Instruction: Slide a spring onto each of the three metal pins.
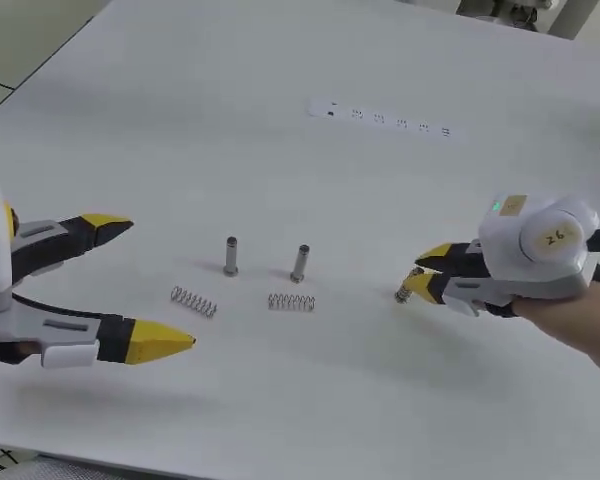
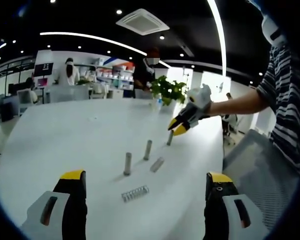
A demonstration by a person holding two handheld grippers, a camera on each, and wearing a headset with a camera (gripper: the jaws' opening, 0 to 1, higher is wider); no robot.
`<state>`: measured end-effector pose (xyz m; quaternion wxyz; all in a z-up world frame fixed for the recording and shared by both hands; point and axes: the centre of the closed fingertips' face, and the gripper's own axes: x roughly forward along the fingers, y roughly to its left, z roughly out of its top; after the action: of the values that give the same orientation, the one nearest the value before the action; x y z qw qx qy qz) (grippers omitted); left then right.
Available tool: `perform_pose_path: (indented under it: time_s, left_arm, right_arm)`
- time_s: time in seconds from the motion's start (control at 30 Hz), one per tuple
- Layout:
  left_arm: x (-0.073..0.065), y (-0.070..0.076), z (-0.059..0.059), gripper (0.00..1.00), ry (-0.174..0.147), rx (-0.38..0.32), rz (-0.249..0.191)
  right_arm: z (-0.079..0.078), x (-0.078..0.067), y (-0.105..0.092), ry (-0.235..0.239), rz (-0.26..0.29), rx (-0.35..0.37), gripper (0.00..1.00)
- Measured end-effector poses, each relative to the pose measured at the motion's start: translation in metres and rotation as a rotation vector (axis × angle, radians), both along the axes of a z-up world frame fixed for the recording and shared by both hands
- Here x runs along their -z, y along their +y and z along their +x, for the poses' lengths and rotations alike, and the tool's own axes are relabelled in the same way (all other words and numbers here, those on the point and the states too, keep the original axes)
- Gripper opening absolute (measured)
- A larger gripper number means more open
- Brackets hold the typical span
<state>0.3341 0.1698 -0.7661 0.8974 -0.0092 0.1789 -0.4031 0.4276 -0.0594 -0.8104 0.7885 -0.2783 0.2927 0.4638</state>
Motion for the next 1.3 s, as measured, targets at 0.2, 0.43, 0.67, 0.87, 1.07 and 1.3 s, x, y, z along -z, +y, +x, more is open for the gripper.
perform_pose_path:
  time_s: [0.2, 0.43, 0.67, 0.87, 1.07, 1.3]
  left_arm:
    - [-0.001, 0.001, 0.001, 0.97, -0.002, -0.003, -0.002]
    - [-0.005, -0.001, 0.002, 0.97, -0.008, -0.001, -0.004]
    - [-0.005, -0.002, 0.003, 0.97, -0.007, 0.001, -0.004]
    - [-0.004, -0.002, 0.004, 0.97, -0.004, -0.001, -0.003]
    - [-0.004, -0.003, 0.006, 0.97, -0.004, 0.003, -0.004]
    - [-0.005, -0.002, 0.006, 0.97, -0.002, 0.003, 0.000]
  right_arm:
    - [-0.001, -0.005, -0.007, 0.020, 0.062, 0.065, 0.17]
    - [-0.009, -0.015, -0.010, 0.061, 0.174, 0.148, 0.18]
    - [-0.013, -0.013, -0.018, 0.078, 0.207, 0.210, 0.20]
    - [-0.020, -0.006, -0.026, 0.108, 0.228, 0.239, 0.20]
    - [-0.025, -0.004, -0.029, 0.139, 0.270, 0.274, 0.20]
    - [-0.030, 0.001, -0.028, 0.144, 0.249, 0.270, 0.20]
